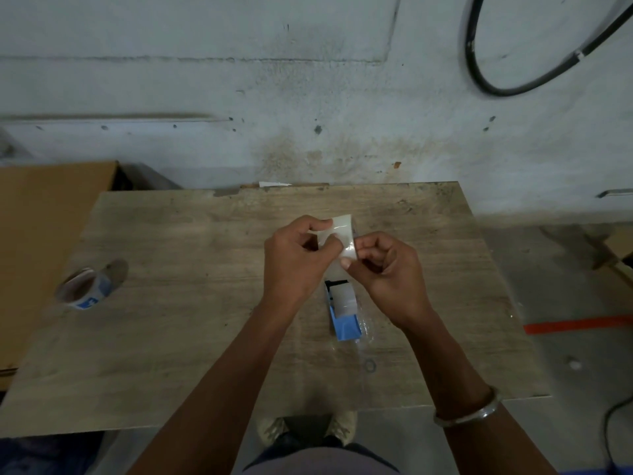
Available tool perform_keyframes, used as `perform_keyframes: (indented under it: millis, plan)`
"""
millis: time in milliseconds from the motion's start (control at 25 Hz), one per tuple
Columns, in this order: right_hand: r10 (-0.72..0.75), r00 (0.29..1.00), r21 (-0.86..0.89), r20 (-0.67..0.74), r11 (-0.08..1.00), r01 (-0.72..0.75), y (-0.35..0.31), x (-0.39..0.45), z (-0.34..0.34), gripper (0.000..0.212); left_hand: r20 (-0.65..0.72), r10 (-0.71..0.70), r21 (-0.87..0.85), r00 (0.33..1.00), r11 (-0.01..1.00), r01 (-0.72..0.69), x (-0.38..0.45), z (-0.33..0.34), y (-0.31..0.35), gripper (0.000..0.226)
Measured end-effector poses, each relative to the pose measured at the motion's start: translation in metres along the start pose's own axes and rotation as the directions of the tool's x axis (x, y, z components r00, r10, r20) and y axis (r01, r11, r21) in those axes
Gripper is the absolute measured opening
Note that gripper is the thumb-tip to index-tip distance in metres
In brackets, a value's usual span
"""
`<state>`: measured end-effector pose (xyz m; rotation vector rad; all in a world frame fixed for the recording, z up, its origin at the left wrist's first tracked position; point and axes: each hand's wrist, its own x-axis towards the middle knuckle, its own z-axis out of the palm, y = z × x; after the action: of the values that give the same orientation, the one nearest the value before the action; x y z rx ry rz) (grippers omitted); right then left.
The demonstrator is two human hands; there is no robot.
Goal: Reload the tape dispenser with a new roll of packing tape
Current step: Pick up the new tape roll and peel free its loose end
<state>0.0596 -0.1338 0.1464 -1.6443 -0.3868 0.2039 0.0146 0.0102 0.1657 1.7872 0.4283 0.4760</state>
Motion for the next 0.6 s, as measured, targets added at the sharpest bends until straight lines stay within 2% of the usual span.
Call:
perform_keyframes:
  millis: [160,280,440,520,600]
  plan:
    - [-0.047,0.999,-0.007,0.015,0.999,0.047,-0.001,0.000,0.002,0.018,0.054,-0.005,-0.008,0.999,1.000,0.006,-0.007,0.001,0.001,0.037]
    - [-0.056,0.998,-0.010,0.020,0.998,0.057,-0.001,-0.001,0.002,0.018,0.066,-0.018,-0.091,0.998,0.996,0.024,-0.006,-0.001,-0.004,0.033]
    - [-0.034,0.999,0.009,0.023,0.999,0.034,-0.002,-0.001,0.005,0.019,0.011,-0.048,-0.137,0.999,0.989,0.049,-0.008,0.001,-0.006,0.027]
    - [-0.018,1.000,0.024,0.020,1.000,0.017,-0.001,0.000,0.005,0.020,0.018,-0.027,-0.081,0.999,0.996,0.028,-0.007,-0.001,-0.007,0.025]
    - [0.003,1.000,0.027,-0.002,1.000,-0.003,0.000,0.001,0.004,0.021,0.051,0.071,0.134,0.996,0.988,-0.077,-0.004,-0.007,-0.010,0.029]
